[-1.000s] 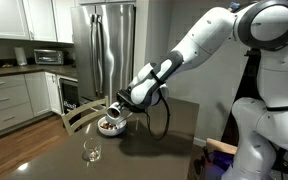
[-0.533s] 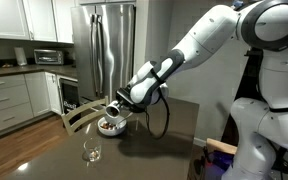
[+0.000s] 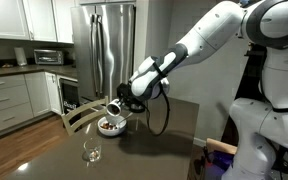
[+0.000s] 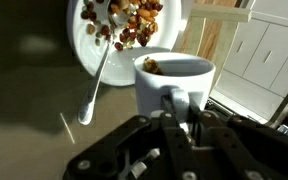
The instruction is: Pour the contents from the white cup into the white bowl
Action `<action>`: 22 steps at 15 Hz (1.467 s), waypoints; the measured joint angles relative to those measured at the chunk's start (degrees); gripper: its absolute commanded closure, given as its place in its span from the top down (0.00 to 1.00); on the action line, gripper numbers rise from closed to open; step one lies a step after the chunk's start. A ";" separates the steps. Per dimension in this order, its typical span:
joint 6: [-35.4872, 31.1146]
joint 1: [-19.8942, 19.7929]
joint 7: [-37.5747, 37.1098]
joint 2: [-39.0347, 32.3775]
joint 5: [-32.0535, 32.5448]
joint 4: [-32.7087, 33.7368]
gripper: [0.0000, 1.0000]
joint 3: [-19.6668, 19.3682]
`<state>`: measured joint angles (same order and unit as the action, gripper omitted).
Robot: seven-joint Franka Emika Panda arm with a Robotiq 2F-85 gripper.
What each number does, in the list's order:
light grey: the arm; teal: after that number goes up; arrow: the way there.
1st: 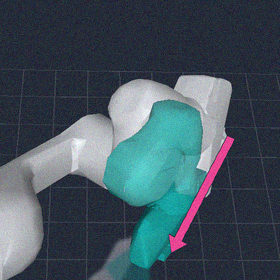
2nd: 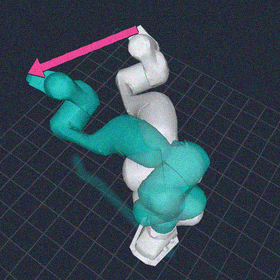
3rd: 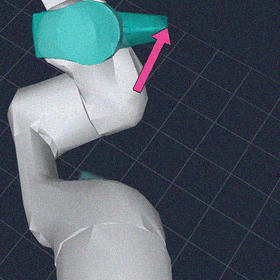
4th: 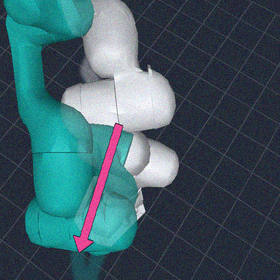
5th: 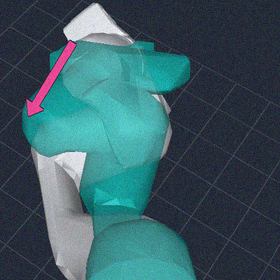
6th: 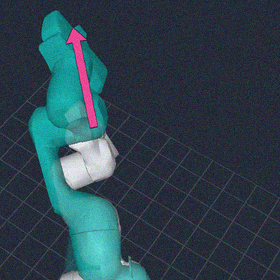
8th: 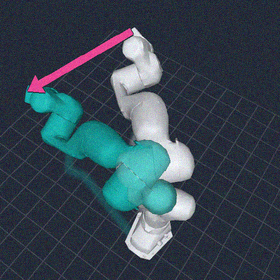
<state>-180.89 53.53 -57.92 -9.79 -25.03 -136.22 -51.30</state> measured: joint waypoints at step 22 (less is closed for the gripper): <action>0.67 16.76 -0.07 -5.10 0.05 -0.38 0.04 -14.28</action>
<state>-180.22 70.29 -57.98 -14.89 -24.99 -136.60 -65.58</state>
